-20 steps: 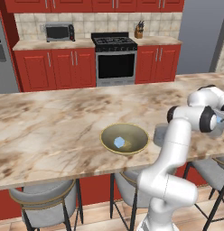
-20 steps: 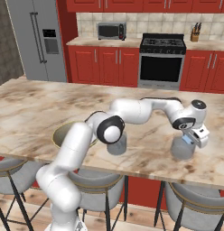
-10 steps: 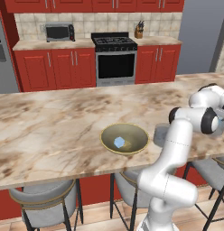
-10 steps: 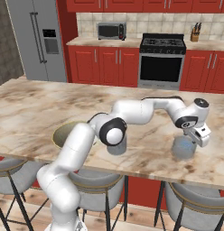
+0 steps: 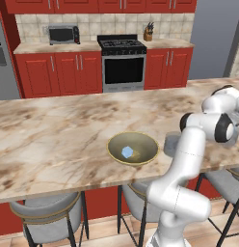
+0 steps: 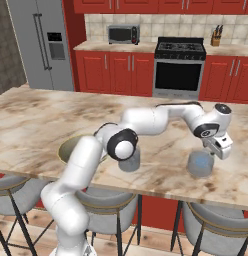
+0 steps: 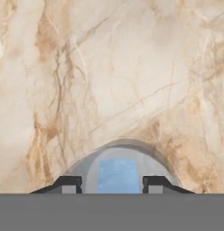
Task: There are four ice cubes in the ice bowl. Place two ice cubes in each glass of water.
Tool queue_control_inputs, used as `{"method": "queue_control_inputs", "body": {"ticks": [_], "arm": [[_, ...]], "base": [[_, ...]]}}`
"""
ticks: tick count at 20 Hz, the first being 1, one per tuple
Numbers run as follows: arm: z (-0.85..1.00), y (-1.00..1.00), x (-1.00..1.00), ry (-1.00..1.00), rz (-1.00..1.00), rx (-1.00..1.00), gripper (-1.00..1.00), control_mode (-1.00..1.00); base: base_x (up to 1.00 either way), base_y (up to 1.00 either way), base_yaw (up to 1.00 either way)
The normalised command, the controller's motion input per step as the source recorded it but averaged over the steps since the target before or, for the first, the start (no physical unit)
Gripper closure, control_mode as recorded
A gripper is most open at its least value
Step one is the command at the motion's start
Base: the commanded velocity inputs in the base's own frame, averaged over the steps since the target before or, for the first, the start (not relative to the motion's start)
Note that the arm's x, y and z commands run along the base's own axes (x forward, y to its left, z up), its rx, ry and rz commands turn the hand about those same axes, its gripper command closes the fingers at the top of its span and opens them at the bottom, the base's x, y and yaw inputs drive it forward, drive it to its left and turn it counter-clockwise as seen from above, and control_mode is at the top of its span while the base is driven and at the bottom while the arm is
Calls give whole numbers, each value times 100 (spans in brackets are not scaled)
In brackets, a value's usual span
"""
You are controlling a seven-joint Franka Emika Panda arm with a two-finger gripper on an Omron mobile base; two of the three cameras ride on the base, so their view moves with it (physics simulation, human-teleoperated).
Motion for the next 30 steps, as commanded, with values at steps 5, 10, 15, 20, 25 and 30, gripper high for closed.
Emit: {"method": "queue_control_inputs", "body": {"ticks": [5, 10, 15, 20, 25, 30], "arm": [[22, 28, -52, 0, 0, 0, 100, -100], [94, 54, -99, -9, 11, 0, 100, -100], [76, 96, -100, -9, 21, -5, 100, -100], [32, 100, -88, 0, 33, -17, 100, -100], [6, 100, -57, 1, 31, -25, 100, -100], [0, 100, -16, -3, 22, -27, -100, -100]], "base": [[0, 0, 0], [0, 0, 0], [0, 0, 0], [0, 0, 0], [0, 0, 0], [0, 0, 0]]}}
